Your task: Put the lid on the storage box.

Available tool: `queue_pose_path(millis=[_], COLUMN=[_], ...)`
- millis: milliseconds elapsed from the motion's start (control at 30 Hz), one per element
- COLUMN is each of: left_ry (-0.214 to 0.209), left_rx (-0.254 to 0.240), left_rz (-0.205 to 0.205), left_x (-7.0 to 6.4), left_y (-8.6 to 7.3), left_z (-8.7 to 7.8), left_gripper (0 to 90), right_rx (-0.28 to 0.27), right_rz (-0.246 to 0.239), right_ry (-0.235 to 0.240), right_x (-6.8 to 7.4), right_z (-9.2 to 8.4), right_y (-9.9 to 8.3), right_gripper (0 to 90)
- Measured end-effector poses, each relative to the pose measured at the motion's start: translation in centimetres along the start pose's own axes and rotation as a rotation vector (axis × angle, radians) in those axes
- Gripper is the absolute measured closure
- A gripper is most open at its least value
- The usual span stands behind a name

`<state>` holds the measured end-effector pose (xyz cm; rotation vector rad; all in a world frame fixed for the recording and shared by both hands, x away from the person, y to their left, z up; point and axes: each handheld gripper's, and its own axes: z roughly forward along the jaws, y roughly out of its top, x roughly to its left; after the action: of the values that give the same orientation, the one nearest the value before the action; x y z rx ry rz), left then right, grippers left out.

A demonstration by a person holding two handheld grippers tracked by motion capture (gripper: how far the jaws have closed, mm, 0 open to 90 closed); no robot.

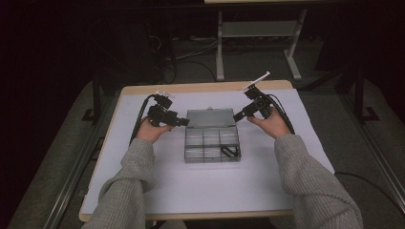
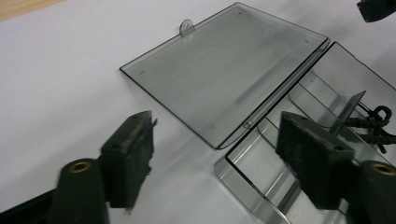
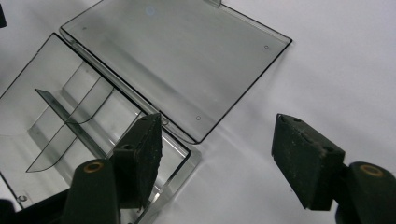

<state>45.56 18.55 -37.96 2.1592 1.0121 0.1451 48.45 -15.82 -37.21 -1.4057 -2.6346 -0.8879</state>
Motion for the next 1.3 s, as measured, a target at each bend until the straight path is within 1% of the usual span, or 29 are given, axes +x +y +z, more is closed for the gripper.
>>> queue_pose_path(millis=[100, 133, 200, 233, 267, 300, 367, 400, 467, 500, 533, 567, 600, 633, 667, 733, 767, 800, 833, 867, 900, 933, 1033, 1100, 1133, 1200, 1233, 1300], left_ry=[-0.007, -0.01, -0.003, -0.008, -0.008, 0.0, -0.005, -0.005, -0.009, -0.013, -0.011, -0.013, -0.012, -0.013, -0.01, -0.011, -0.002, -0.003, -0.009, -0.013, -0.012, -0.012, -0.017, -0.021, -0.018, -0.016, -0.018, -0.019], left_rx=[-0.009, -0.015, -0.013, -0.006, -0.012, 0.003, 0.011, 0.008, 0.011, 0.017, 0.019, 0.014, 0.017, 0.022, 0.018, 0.018, 0.021, 0.016, 0.021, 0.016, 0.02, 0.022, 0.039, 0.034, 0.039, 0.044, 0.041, 0.038], left_rz=[-0.011, -0.023, -0.026, -0.026, -0.039, -0.037, -0.05, -0.059, -0.069, -0.075, -0.079, -0.093, -0.097, -0.094, -0.104, -0.115, -0.119, -0.137, -0.139, -0.149, -0.146, -0.156, -0.166, -0.178, -0.179, -0.193, -0.2, -0.207], left_x=[0.1, 0.1, 0.1, 0.3, 0.3, 0.3, 0.4, 0.5, 0.7, 0.8, 0.9, 0.9, 0.9, 1.0, 1.0, 1.1, 1.2, 1.3, 1.4, 1.4, 1.4, 1.4, 1.5, 1.5, 1.6, 1.7, 1.8, 1.8], left_y=[0.0, 0.1, 0.1, 0.1, 0.2, 0.2, 0.2, 0.1, 0.1, 0.1, 0.1, 0.0, 0.0, 0.0, 0.0, -0.1, -0.1, -0.2, -0.2, -0.3, -0.3, -0.3, -0.3, -0.4, -0.4, -0.5, -0.5, -0.5], left_z=[0.3, 0.4, 0.6, 0.7, 0.8, 0.9, 1.2, 1.3, 1.4, 1.5, 1.6, 1.8, 1.9, 1.9, 2.1, 2.2, 2.3, 2.5, 2.5, 2.7, 2.8, 3.0, 3.3, 3.5, 3.5, 3.6, 3.6, 3.7], left_gripper=[29.6, 30.5, 31.2, 31.2, 31.4, 32.0, 32.6, 34.0, 35.5, 36.8, 37.1, 37.5, 38.2, 38.9, 39.1, 40.8, 41.3, 41.4, 41.4, 41.5, 41.8, 42.0, 42.4, 43.1, 43.4, 43.5, 43.8, 44.4], right_rx=[-0.004, -0.006, -0.01, -0.009, -0.009, -0.007, -0.007, -0.01, -0.009, -0.013, -0.016, -0.014, -0.013, -0.006, -0.007, -0.01, -0.01, -0.014, -0.009, -0.012, -0.018, -0.02, -0.022, -0.019, -0.019, -0.014, -0.014, -0.013], right_rz=[0.019, 0.028, 0.043, 0.055, 0.06, 0.061, 0.064, 0.06, 0.076, 0.073, 0.08, 0.085, 0.087, 0.085, 0.08, 0.092, 0.094, 0.098, 0.099, 0.099, 0.102, 0.112, 0.121, 0.121, 0.131, 0.144, 0.141, 0.155], right_ry=[-0.005, 0.004, 0.014, 0.031, 0.043, 0.036, 0.039, 0.04, 0.041, 0.047, 0.045, 0.043, 0.046, 0.035, 0.031, 0.033, 0.036, 0.034, 0.04, 0.038, 0.046, 0.049, 0.06, 0.056, 0.061, 0.061, 0.064, 0.07], right_x=[-0.4, -0.6, -0.8, -0.9, -1.1, -1.1, -1.2, -1.3, -1.3, -1.4, -1.4, -1.5, -1.5, -1.5, -1.5, -1.6, -1.7, -1.7, -1.7, -1.7, -1.7, -1.7, -1.7, -1.8, -1.8, -1.9, -2.0, -2.2], right_z=[0.2, 0.3, 0.4, 0.5, 0.6, 0.7, 1.0, 1.1, 1.3, 1.4, 1.5, 1.6, 1.7, 1.9, 2.0, 2.2, 2.2, 2.3, 2.4, 2.5, 2.5, 2.6, 3.0, 3.4, 3.5, 3.7, 3.9, 4.0], right_y=[0.0, 0.0, 0.0, 0.0, 0.0, 0.0, 0.1, 0.1, 0.1, 0.1, 0.1, 0.2, 0.2, 0.2, 0.2, 0.1, 0.1, 0.1, 0.1, 0.1, 0.1, 0.1, 0.2, 0.1, 0.1, 0.1, 0.1, 0.0], right_gripper=[34.3, 34.9, 35.8, 36.4, 36.6, 37.1, 37.3, 37.6, 37.4, 38.0, 38.1, 38.2, 38.2, 38.1, 38.0, 38.4, 38.4, 38.5, 38.7, 39.0, 39.6, 39.8, 41.0, 42.0, 42.0, 42.0, 42.0, 42.3])
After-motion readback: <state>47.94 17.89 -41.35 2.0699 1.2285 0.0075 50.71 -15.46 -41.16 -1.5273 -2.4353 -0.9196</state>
